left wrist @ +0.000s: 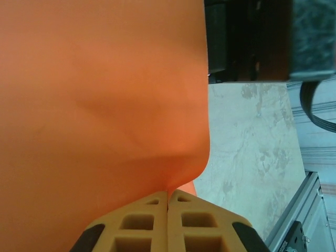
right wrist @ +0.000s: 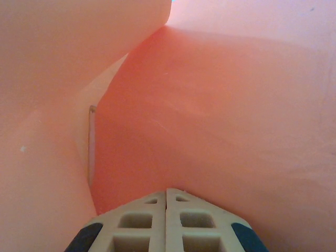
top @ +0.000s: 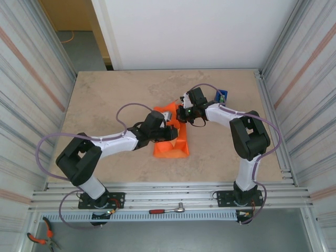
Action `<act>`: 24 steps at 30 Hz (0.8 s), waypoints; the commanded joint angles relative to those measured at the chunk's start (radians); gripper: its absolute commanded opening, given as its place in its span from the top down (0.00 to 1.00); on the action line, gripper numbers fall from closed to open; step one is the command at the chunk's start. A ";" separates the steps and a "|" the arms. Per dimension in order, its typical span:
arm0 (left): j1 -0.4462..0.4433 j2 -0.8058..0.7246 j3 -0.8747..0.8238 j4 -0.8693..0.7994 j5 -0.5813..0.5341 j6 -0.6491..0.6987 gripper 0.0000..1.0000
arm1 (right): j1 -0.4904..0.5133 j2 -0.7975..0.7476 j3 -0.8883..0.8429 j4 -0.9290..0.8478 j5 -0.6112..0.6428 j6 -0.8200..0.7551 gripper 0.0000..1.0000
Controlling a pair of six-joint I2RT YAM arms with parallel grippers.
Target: Wrap the gift box in paper
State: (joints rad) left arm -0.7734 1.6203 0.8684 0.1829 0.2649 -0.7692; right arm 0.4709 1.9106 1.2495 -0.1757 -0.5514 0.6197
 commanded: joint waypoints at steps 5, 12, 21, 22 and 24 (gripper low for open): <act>-0.006 0.038 -0.057 0.070 -0.031 -0.046 1.00 | -0.006 0.032 -0.005 -0.099 0.033 0.008 1.00; -0.006 0.044 -0.064 0.040 -0.051 -0.056 1.00 | -0.070 -0.070 0.073 -0.135 -0.004 0.033 0.90; -0.006 0.047 -0.064 0.030 -0.053 -0.055 1.00 | -0.147 -0.202 0.011 -0.133 0.020 0.071 0.45; -0.007 0.047 -0.064 0.031 -0.052 -0.055 1.00 | -0.144 -0.201 0.008 -0.140 0.020 0.068 0.40; -0.006 0.048 -0.062 0.031 -0.052 -0.054 1.00 | -0.135 -0.193 0.000 -0.145 0.032 0.068 0.33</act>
State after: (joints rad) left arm -0.7746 1.6421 0.8276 0.2600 0.2417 -0.8173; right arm 0.3180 1.7199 1.2797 -0.2852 -0.5388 0.6777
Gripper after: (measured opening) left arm 0.064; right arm 0.657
